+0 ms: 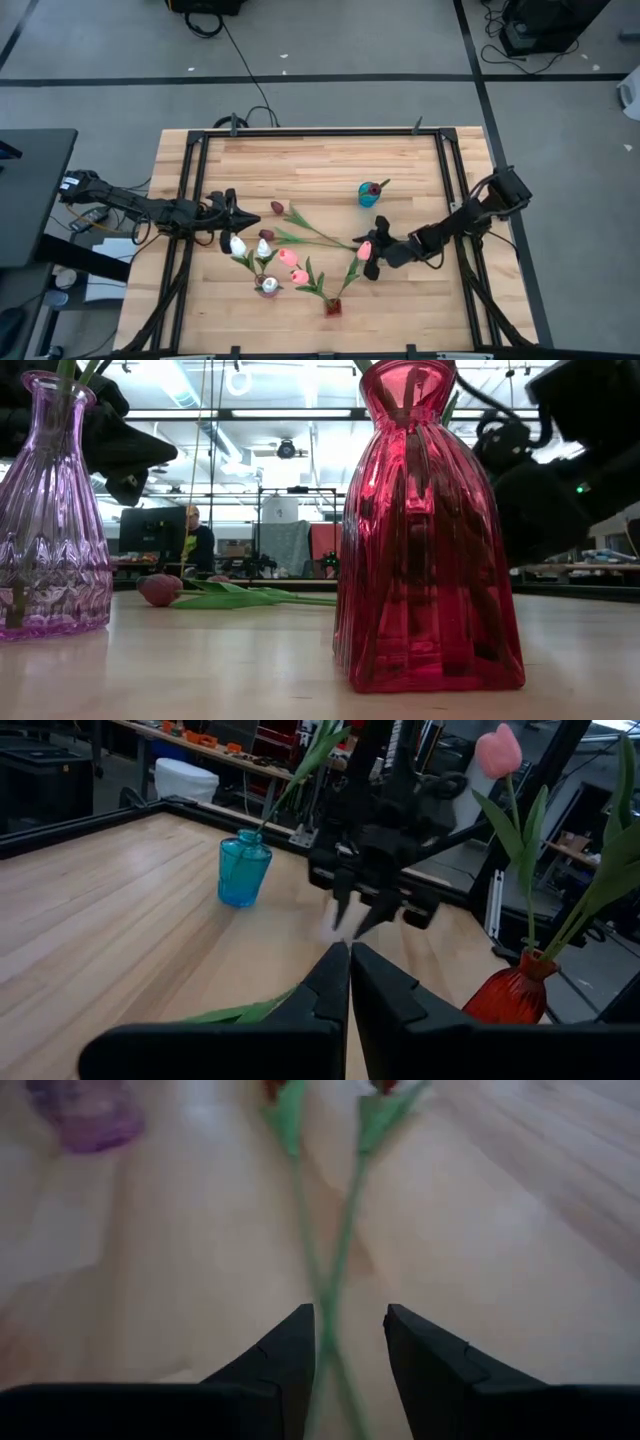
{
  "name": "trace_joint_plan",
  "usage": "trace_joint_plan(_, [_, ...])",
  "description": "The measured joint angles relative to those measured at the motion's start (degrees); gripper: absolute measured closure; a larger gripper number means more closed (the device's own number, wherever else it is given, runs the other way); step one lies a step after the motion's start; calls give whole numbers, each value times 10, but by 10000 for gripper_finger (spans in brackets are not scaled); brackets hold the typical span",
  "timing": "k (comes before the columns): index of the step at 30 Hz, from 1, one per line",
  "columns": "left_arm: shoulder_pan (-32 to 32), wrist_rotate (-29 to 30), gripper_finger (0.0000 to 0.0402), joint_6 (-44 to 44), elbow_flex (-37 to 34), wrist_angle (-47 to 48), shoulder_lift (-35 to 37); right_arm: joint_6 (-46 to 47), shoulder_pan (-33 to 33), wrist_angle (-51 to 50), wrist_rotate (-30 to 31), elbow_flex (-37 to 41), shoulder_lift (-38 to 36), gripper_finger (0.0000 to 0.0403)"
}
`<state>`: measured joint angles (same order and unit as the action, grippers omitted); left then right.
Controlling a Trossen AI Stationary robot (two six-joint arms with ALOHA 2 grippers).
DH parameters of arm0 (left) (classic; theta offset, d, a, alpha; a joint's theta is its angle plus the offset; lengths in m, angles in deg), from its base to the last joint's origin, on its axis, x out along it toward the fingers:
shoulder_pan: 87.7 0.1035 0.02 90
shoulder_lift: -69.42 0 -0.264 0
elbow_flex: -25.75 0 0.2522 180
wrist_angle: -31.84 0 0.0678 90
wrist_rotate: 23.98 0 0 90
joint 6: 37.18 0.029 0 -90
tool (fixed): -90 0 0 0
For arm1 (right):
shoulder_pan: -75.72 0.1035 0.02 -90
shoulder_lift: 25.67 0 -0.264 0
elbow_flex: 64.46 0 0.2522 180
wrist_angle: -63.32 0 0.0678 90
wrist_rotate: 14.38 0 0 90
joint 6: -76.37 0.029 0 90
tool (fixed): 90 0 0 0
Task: Sort flowers into vase by color
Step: Put the top red flower into the blue vase
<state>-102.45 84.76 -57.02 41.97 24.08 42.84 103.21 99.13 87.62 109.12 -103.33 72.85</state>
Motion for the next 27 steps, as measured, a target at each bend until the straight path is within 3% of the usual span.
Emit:
trace_joint_plan(6, [0, 10, 383, 0, 0, 0, 0, -28, 25, -74, 22, -38, 0, 266])
trace_joint_plan(16, [0, 10, 383, 0, 0, 0, 0, -27, 34, -222, -9, -83, -1, 266])
trace_joint_plan(27, [0, 10, 383, 3, 0, 0, 0, -30, 43, -272, -4, -85, -2, 283])
